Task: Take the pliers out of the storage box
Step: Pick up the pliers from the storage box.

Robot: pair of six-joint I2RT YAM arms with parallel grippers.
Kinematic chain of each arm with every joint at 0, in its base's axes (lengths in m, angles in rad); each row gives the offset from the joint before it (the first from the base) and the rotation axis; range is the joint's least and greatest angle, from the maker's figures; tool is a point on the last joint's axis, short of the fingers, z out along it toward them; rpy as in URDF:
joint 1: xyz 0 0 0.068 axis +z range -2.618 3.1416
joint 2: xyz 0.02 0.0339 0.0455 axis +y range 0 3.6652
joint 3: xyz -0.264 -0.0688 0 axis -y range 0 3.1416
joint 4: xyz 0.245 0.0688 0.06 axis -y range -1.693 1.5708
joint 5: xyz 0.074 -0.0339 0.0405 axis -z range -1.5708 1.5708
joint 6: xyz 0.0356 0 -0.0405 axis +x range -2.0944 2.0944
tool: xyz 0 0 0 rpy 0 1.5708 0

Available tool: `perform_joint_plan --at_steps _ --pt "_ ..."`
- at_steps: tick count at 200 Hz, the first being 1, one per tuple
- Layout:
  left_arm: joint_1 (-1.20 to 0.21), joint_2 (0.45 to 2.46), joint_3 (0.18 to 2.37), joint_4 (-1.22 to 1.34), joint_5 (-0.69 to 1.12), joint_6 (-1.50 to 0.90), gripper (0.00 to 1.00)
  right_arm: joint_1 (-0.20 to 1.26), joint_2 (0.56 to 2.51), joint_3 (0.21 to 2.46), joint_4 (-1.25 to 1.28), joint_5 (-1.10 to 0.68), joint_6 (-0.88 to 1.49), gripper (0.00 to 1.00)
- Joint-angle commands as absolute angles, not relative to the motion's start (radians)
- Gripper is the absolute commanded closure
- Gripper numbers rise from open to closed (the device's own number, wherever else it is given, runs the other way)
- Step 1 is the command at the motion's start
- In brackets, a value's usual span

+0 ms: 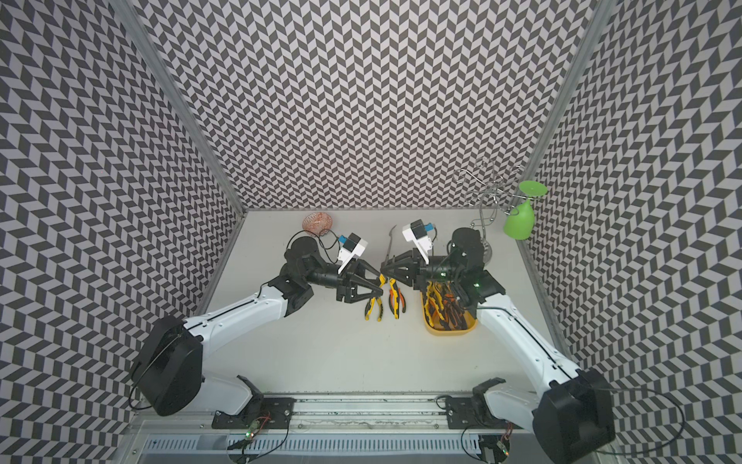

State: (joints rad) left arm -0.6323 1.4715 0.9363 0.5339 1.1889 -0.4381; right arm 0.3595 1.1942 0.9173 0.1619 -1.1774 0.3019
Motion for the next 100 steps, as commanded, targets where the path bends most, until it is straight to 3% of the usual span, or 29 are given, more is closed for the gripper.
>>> perform_joint_plan --at_steps 1,17,33,66,84,92,100 --pt "-0.653 1.498 0.979 0.584 1.202 -0.471 0.47 0.371 1.195 0.954 0.267 -1.164 0.328 1.0" --pt "-0.658 1.513 0.989 0.594 1.178 -0.489 0.52 0.371 1.193 0.948 0.268 -1.142 0.33 1.0" --pt "-0.658 1.527 0.989 0.631 1.153 -0.537 0.71 0.371 1.19 0.94 0.27 -1.126 0.33 1.0" --pt "-0.66 1.546 0.984 0.686 1.137 -0.59 0.73 0.371 1.192 0.924 0.26 -1.09 0.332 1.0" --pt "-0.66 1.549 0.976 0.704 1.104 -0.604 0.62 0.371 1.19 0.913 0.26 -1.06 0.331 1.0" --pt "-0.66 1.551 0.976 0.706 1.101 -0.606 0.66 0.371 1.19 0.911 0.259 -1.052 0.332 1.0" --pt "-0.66 1.551 0.974 0.706 1.1 -0.607 0.77 0.37 1.186 0.911 0.256 -1.041 0.331 1.0"
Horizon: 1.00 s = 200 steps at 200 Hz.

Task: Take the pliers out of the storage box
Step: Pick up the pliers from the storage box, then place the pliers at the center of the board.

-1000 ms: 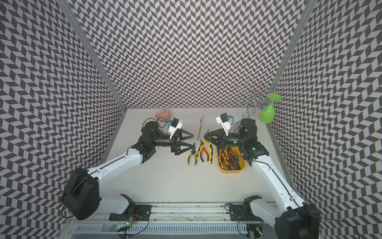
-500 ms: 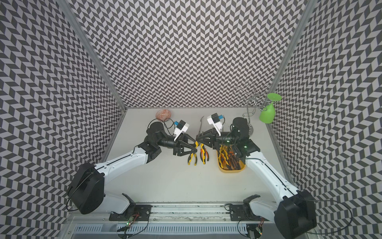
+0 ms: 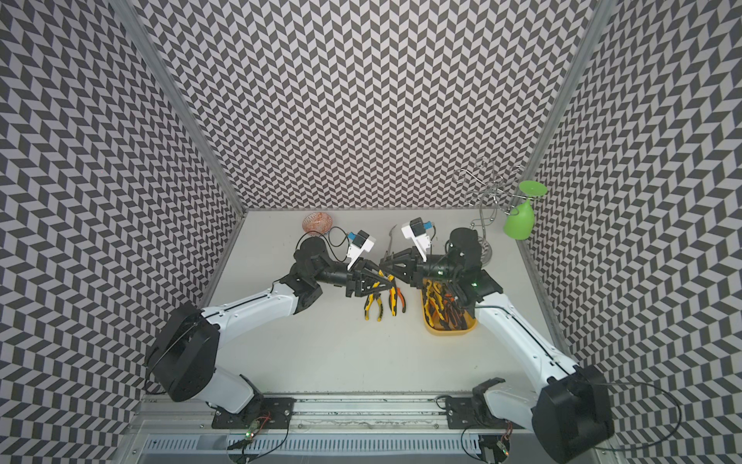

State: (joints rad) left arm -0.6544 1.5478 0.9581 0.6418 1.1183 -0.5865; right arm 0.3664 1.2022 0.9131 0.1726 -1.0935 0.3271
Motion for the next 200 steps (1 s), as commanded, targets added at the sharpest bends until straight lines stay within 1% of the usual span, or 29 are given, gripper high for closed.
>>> perform_joint_plan --at_steps 1,10,17,31,34,38,56,63,80,95,110,130,155,181,200 --pt "-0.66 1.551 0.974 0.706 1.1 -0.606 0.79 0.37 1.186 0.911 0.255 -1.039 0.331 1.0" --pt "-0.66 1.55 0.969 0.709 1.093 -0.602 0.93 0.369 1.182 0.911 0.247 -1.021 0.327 1.0" --pt "-0.658 1.548 0.964 0.708 1.088 -0.598 1.0 0.369 1.179 0.911 0.241 -1.005 0.325 0.98" --pt "-0.651 1.541 0.952 0.705 1.067 -0.591 1.0 0.367 1.172 0.911 0.227 -0.985 0.315 0.92" --pt "-0.649 1.539 0.948 0.706 1.064 -0.592 1.0 0.368 1.17 0.913 0.224 -0.979 0.313 0.88" --pt "-0.645 1.537 0.944 0.708 1.06 -0.592 1.0 0.367 1.168 0.913 0.219 -0.97 0.31 0.82" --pt "-0.62 1.524 0.923 0.699 1.068 -0.591 1.0 0.362 1.154 0.911 0.195 -0.932 0.288 0.48" --pt "-0.607 1.517 0.915 0.682 1.072 -0.583 1.0 0.362 1.146 0.909 0.184 -0.913 0.278 0.38" --pt "-0.573 1.493 0.899 0.576 1.075 -0.52 1.0 0.361 1.126 0.901 0.157 -0.868 0.242 0.18" --pt "-0.542 1.472 0.89 0.439 1.061 -0.436 1.0 0.362 1.115 0.9 0.113 -0.839 0.2 0.08" --pt "-0.504 1.463 0.874 0.331 1.054 -0.397 1.0 0.363 1.108 0.898 0.073 -0.834 0.155 0.03" --pt "-0.433 1.466 0.872 0.167 1.046 -0.31 1.0 0.377 1.091 0.896 0.004 -0.809 0.066 0.01" --pt "-0.348 1.503 0.897 -0.015 0.959 -0.278 1.0 0.408 1.045 0.874 -0.05 -0.745 -0.024 0.01" --pt "-0.321 1.59 0.959 -0.139 0.841 -0.319 1.0 0.415 1.022 0.851 -0.057 -0.732 -0.038 0.01" --pt "-0.323 1.636 0.963 -0.11 0.829 -0.374 1.0 0.419 1.033 0.849 -0.055 -0.743 -0.031 0.01"
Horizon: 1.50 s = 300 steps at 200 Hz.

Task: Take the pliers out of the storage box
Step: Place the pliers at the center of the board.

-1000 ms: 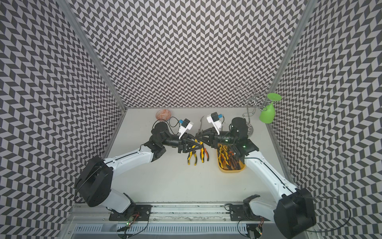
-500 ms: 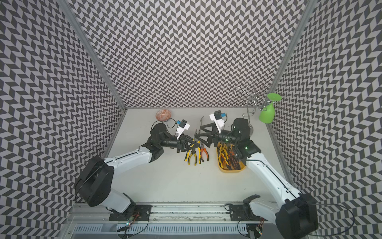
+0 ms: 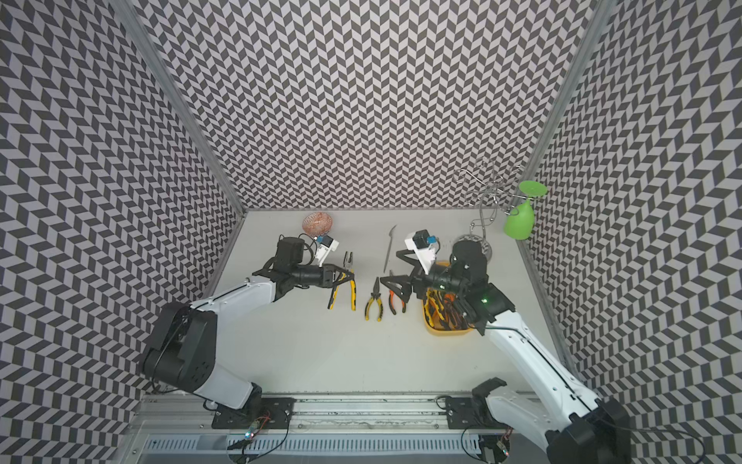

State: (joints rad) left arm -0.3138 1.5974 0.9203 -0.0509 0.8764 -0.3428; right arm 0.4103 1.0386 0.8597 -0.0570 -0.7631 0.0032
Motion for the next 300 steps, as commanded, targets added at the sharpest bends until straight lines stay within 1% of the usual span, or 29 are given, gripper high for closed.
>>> perform_joint_plan --at_steps 1,21,48,72,162,170,186,201,209,229,244,251,254,262,264,270,272,278,281,287,290,300 --pt "-0.323 1.638 0.963 -0.108 0.83 -0.379 1.0 0.419 1.034 0.85 -0.055 -0.744 -0.031 0.01" --pt "-0.327 1.702 0.974 -0.07 0.853 -0.455 1.0 0.425 1.048 0.856 -0.058 -0.753 -0.026 0.01" --pt "-0.33 1.78 0.996 -0.055 0.821 -0.494 1.0 0.429 1.054 0.85 -0.061 -0.746 -0.021 0.01" --pt "-0.331 1.841 0.998 0.013 0.848 -0.554 1.0 0.43 1.05 0.836 -0.058 -0.74 -0.012 0.01" --pt "-0.325 2.042 1.092 0.069 0.834 -0.592 1.0 0.431 1.044 0.819 -0.072 -0.731 0.0 0.02" --pt "-0.325 2.059 1.102 0.068 0.834 -0.592 0.98 0.43 1.045 0.818 -0.074 -0.73 0.0 0.02" --pt "-0.325 2.075 1.109 0.073 0.831 -0.598 0.89 0.43 1.044 0.821 -0.078 -0.727 -0.001 0.02" --pt "-0.325 2.073 1.109 0.059 0.811 -0.595 0.72 0.43 1.046 0.826 -0.086 -0.723 -0.007 0.02" --pt "-0.324 2.07 1.107 0.054 0.808 -0.592 0.68 0.43 1.046 0.828 -0.089 -0.724 -0.011 0.02" --pt "-0.323 2.061 1.092 0.052 0.787 -0.601 0.62 0.43 1.046 0.83 -0.087 -0.72 -0.011 0.02" --pt "-0.323 2.055 1.085 0.037 0.764 -0.601 0.52 0.43 1.046 0.833 -0.087 -0.716 -0.013 0.02" --pt "-0.322 2.05 1.084 0.026 0.747 -0.598 0.49 0.43 1.046 0.833 -0.087 -0.713 -0.014 0.02" --pt "-0.322 2.048 1.084 0.02 0.736 -0.596 0.46 0.43 1.046 0.834 -0.086 -0.711 -0.014 0.01" --pt "-0.322 2.038 1.08 0.012 0.711 -0.596 0.43 0.43 1.045 0.833 -0.084 -0.709 -0.014 0.02" --pt "-0.323 2.035 1.078 0.009 0.704 -0.595 0.4 0.43 1.045 0.833 -0.085 -0.708 -0.014 0.02" --pt "-0.322 2.028 1.075 0.003 0.688 -0.594 0.36 0.43 1.045 0.833 -0.083 -0.707 -0.015 0.01" --pt "-0.322 2.026 1.076 -0.001 0.681 -0.594 0.33 0.43 1.044 0.833 -0.082 -0.707 -0.015 0.02" --pt "-0.323 2.019 1.077 -0.011 0.663 -0.589 0.29 0.43 1.045 0.832 -0.081 -0.705 -0.015 0.02" --pt "-0.323 2.016 1.079 -0.019 0.655 -0.585 0.25 0.43 1.045 0.831 -0.082 -0.703 -0.015 0.02" --pt "-0.324 2.01 1.084 -0.04 0.634 -0.576 0.22 0.43 1.045 0.831 -0.081 -0.698 -0.018 0.02" --pt "-0.324 2.007 1.087 -0.051 0.623 -0.571 0.19 0.43 1.045 0.831 -0.081 -0.694 -0.017 0.02" --pt "-0.324 1.997 1.094 -0.078 0.594 -0.552 0.16 0.43 1.045 0.831 -0.08 -0.681 -0.016 0.02"
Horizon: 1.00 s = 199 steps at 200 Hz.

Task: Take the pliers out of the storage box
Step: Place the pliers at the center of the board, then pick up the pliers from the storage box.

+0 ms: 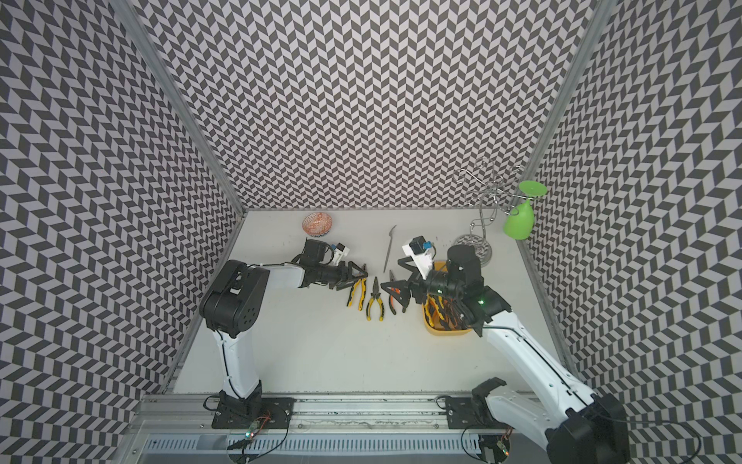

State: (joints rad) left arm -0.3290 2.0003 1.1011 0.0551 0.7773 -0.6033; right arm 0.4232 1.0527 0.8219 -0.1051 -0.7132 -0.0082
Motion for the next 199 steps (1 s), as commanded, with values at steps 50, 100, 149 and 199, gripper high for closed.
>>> perform_joint_plan --at_steps 50,100,149,199 --pt "-0.328 1.921 1.059 -0.121 0.553 -0.539 0.16 0.427 1.044 0.833 -0.061 -0.457 0.095 0.03" --pt "-0.356 1.852 0.928 0.016 0.667 -0.624 0.17 0.357 1.063 0.847 -0.123 -0.297 0.168 0.04" --pt "-0.36 1.869 0.902 0.085 0.73 -0.657 0.18 0.324 1.075 0.848 -0.164 -0.269 0.19 0.05" --pt "-0.354 1.853 0.875 0.186 0.813 -0.742 0.19 0.275 1.11 0.86 -0.231 -0.225 0.214 0.08"
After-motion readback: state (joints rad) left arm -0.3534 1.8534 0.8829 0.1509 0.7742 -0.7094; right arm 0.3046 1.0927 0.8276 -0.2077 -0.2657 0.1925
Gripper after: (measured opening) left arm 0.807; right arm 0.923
